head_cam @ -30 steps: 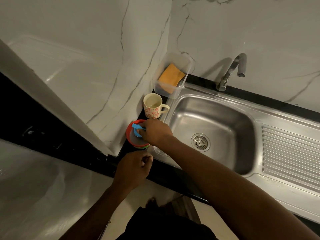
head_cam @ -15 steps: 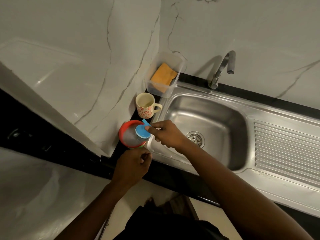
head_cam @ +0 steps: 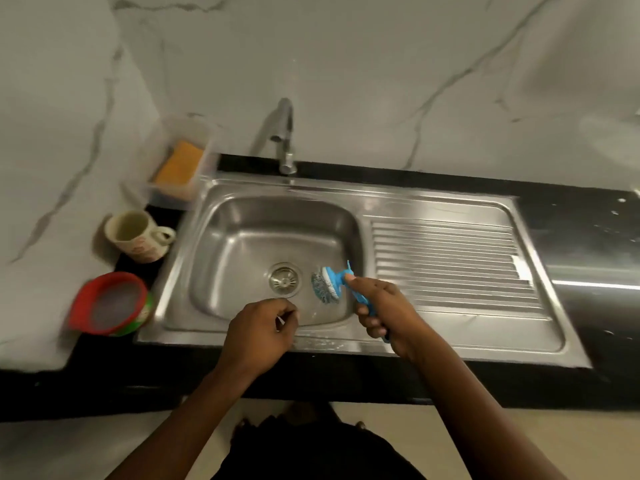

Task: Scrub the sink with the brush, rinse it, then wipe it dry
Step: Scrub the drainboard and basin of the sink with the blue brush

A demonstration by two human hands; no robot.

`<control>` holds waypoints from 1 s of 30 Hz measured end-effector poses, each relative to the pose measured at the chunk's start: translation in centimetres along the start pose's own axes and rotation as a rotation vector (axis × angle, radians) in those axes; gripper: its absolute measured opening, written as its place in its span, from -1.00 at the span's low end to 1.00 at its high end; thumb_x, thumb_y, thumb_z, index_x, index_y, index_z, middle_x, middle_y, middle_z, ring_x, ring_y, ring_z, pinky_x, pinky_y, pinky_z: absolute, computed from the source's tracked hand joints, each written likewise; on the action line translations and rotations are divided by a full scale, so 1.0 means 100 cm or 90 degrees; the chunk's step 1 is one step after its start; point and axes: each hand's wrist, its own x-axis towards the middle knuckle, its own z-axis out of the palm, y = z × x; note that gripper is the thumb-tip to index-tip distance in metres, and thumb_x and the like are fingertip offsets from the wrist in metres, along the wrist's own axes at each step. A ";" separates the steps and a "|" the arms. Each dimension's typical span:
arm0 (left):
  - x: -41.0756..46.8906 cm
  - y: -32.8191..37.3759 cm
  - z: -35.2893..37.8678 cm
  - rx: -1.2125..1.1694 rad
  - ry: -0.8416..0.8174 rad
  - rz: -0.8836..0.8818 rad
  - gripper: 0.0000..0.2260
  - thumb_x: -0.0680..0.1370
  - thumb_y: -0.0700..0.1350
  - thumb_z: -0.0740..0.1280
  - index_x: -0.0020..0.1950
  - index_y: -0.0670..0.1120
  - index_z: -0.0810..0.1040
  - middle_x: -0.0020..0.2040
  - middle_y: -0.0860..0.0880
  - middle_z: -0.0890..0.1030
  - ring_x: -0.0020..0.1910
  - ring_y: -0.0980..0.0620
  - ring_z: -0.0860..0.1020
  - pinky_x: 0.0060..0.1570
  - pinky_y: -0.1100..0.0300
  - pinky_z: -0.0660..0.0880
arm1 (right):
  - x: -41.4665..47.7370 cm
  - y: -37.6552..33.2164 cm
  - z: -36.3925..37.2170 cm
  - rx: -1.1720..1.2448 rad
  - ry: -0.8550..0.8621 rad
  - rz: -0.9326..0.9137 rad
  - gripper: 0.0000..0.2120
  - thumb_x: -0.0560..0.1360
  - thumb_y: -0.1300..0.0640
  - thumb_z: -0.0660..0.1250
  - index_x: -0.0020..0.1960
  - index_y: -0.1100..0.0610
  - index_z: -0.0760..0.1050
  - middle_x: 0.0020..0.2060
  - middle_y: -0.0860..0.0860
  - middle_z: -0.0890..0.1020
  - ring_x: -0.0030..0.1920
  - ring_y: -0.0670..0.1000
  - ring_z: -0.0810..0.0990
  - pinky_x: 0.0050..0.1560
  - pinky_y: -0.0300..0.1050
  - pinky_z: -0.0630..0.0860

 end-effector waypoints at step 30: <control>0.045 0.123 0.115 0.052 -0.162 0.103 -0.89 0.61 0.08 0.38 -0.02 0.13 0.68 -0.18 0.26 0.65 -0.21 0.26 0.60 -0.14 0.20 0.61 | -0.032 0.098 -0.229 -0.544 0.444 -0.039 -0.66 0.62 -0.21 0.29 0.34 -0.13 0.56 -0.12 -0.05 0.69 -0.15 0.01 0.67 -0.07 0.03 0.64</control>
